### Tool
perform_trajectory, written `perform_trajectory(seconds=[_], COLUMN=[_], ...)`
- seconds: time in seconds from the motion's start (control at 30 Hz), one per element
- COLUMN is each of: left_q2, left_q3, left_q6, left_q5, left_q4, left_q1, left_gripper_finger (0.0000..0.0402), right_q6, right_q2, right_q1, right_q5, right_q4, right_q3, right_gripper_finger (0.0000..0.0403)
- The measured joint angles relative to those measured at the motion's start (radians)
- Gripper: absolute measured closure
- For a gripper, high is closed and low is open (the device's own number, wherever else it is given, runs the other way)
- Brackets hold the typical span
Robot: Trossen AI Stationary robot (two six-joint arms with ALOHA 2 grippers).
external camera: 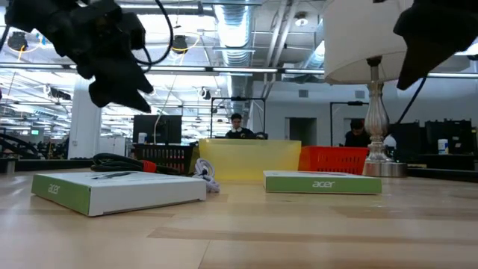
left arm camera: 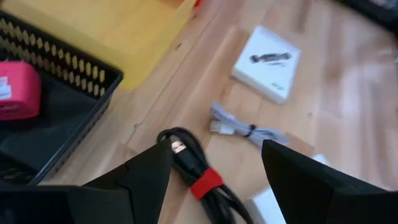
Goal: Pick and place items into bin
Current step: Put the black charger cable into the red bin
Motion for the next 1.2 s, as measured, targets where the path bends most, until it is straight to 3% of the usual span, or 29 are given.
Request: perform_trajectory(seconds=[0.43,1.2], left_q2=[0.214,0.479], left_q3=[0.11,0.221], left_q6=[-0.064,-0.104], left_q5=[0.012,0.147], left_q4=[-0.122,-0.102], left_q1=[0.0,0.0], left_gripper_finger=[0.0159,0.0159], right_q6=[0.054,0.055], right_q2=[0.0,0.0], right_q1=[0.038,0.079], right_q5=[-0.002,0.001], right_q4=[0.025,0.058], right_q3=[-0.045,-0.045], right_gripper_finger=[0.0282,0.0282])
